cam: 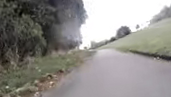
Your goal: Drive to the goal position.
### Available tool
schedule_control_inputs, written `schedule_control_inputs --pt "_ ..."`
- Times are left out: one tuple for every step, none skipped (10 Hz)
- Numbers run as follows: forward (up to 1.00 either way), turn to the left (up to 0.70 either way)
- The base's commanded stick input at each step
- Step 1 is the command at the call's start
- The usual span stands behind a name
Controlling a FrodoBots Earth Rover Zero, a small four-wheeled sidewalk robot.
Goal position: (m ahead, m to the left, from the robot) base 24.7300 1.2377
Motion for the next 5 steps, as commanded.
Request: schedule_control_inputs --pt "1.00 -0.05" --pt "1.00 -0.12" --pt "1.00 -0.20" --pt "1.00 -0.29" --pt "1.00 -0.17"
